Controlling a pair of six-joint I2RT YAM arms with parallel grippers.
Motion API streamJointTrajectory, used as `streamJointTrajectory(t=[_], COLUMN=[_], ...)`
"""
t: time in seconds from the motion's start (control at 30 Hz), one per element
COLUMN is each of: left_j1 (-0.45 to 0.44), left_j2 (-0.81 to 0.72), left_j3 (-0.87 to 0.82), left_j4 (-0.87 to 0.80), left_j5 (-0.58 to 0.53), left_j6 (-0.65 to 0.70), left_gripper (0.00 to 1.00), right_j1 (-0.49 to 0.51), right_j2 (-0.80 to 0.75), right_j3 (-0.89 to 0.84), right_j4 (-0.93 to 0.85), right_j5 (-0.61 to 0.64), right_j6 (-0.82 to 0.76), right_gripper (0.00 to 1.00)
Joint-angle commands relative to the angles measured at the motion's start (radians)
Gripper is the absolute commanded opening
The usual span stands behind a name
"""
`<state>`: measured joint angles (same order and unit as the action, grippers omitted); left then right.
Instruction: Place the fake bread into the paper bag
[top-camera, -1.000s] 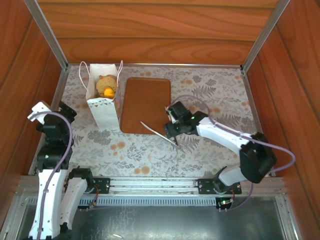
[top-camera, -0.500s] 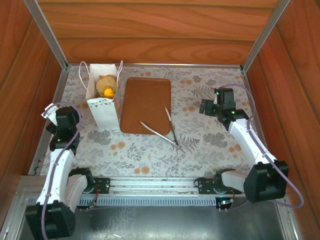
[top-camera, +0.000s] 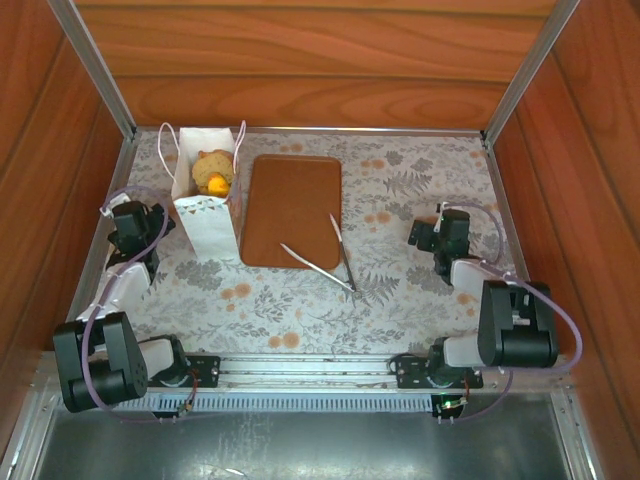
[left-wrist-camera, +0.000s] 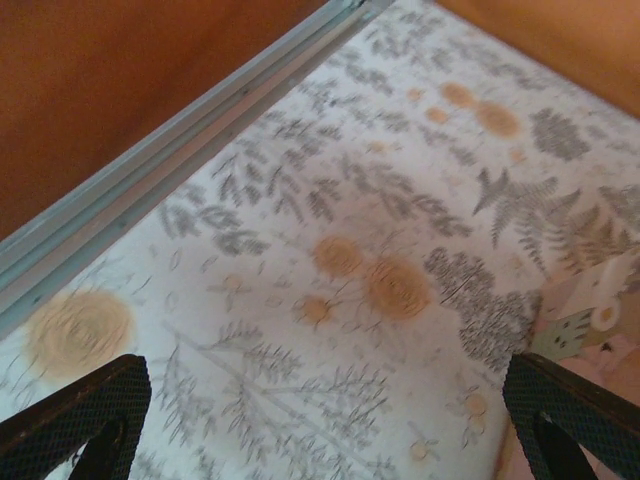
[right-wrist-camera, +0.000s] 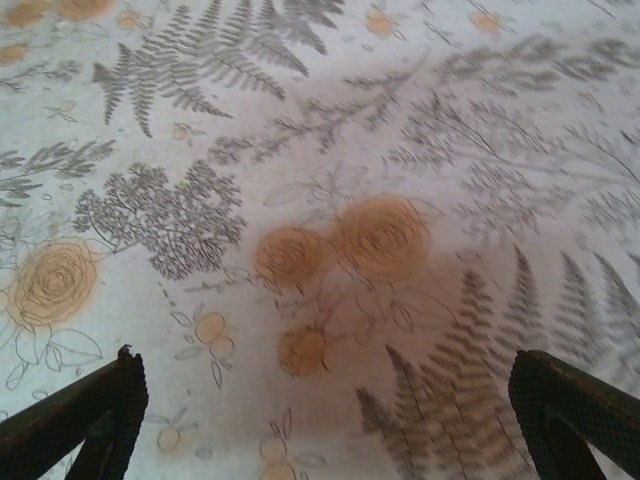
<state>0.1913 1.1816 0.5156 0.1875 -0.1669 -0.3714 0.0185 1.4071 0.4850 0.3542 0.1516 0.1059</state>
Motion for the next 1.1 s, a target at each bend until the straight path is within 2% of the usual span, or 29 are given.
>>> streamJointTrajectory(t=[0.0,0.13,0.23,0.3,0.5,0.73,0.8,0.87,0.97,1.07], left_j1=[-0.027,-0.050,-0.051,-0.043,-0.012,-0.045,-0.081,-0.096,-0.092,-0.087], left_j2=[0.035,0.112,0.180,0.223,0.247,0.255,0.295,0.437,0.348,0.376], left_j3=[-0.046,-0.085,-0.108,-0.118,-0.149,-0.187,-0.206,-0.215,-0.217,-0.212], left_j4=[0.184,0.326,0.445,0.506,0.585,0.673,0.731,0.956,0.802,0.842], left_j5=[0.053,0.050,0.052,0.064,0.134,0.169,0.162,0.168,0.135,0.141], left_j6=[0.072,0.118,0.167,0.176,0.157,0.218,0.258,0.284,0.253,0.258], left_gripper=[0.97,0.97,0.98,0.98,0.99,0.99,1.00,1.00,1.00,1.00], right_j1=[-0.001,0.003,0.002,0.003,0.002,0.002,0.003,0.002,0.002,0.003], right_j2=[0.049,0.154,0.119,0.134,0.124,0.124,0.124,0.124,0.125,0.124], right_j3=[0.022,-0.049,-0.003,-0.020,-0.009,-0.010,-0.010,-0.010,-0.009,-0.009], right_j4=[0.239,0.490,0.331,0.393,0.352,0.353,0.353,0.354,0.355,0.354], right_j5=[-0.047,-0.120,-0.127,-0.125,-0.128,-0.128,-0.128,-0.127,-0.128,-0.128], right_j6=[-0.067,-0.111,-0.107,-0.106,-0.106,-0.107,-0.107,-0.108,-0.108,-0.110], right_gripper=[1.00,1.00,1.00,1.00,1.00,1.00,1.00,1.00,1.00,1.00])
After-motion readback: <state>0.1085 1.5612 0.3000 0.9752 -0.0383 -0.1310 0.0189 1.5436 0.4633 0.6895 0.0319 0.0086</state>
